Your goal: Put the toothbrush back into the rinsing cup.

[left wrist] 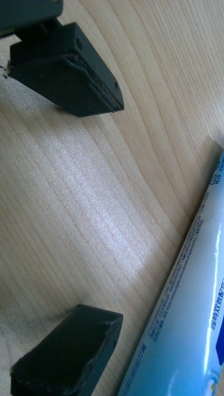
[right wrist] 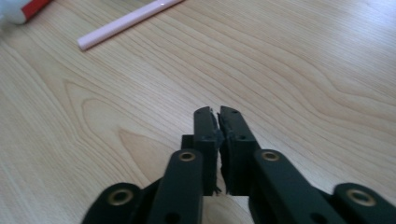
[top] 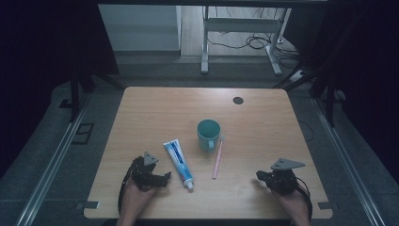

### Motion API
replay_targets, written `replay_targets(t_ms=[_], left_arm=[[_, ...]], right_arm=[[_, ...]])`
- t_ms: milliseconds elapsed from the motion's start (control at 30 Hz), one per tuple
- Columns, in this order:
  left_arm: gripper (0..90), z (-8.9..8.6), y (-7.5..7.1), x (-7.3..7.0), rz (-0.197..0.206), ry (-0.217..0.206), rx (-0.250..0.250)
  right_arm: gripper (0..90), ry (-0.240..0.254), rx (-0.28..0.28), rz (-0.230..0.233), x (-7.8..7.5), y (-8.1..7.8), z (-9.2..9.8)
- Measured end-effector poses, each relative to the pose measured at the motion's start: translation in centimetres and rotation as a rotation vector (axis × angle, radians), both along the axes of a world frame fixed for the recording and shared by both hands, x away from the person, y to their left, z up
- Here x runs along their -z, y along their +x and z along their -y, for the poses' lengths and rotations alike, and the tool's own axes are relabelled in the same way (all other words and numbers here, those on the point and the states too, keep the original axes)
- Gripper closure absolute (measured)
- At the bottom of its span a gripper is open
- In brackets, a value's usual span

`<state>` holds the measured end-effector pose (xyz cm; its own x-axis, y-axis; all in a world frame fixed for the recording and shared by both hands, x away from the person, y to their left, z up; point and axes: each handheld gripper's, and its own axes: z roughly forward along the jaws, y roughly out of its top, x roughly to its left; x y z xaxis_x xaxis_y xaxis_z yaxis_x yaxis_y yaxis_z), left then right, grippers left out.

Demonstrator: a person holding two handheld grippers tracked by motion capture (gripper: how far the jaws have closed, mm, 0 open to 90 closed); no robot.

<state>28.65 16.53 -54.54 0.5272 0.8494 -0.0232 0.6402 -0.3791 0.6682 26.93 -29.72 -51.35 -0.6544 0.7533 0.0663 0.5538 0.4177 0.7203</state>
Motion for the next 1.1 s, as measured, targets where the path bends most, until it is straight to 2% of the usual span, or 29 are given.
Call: replay_targets(t_ms=[33, 167, 767, 900, 1100], left_arm=[[2.4, 0.0, 0.0, 0.0, 0.001, -0.001, -0.001], [2.4, 0.0, 0.0, 0.0, 0.001, -0.001, -0.001], [2.4, 0.0, 0.0, 0.0, 0.0, -0.002, -0.004], [2.4, 0.0, 0.0, 0.0, 0.001, -0.002, -0.005], [2.4, 0.0, 0.0, 0.0, 0.001, -0.003, -0.004]], right_arm=[[89.3, 0.006, -0.007, -0.005, 0.0, 0.1, -0.1], [89.7, 0.017, -0.019, -0.025, 0.0, 0.5, -0.7], [89.7, 0.034, -0.036, -0.009, 0.2, 1.8, -1.9], [89.7, 0.016, -0.067, -0.013, 0.1, 2.2, -2.9], [89.7, 0.018, -0.096, -0.028, 0.0, 2.7, -4.1]])
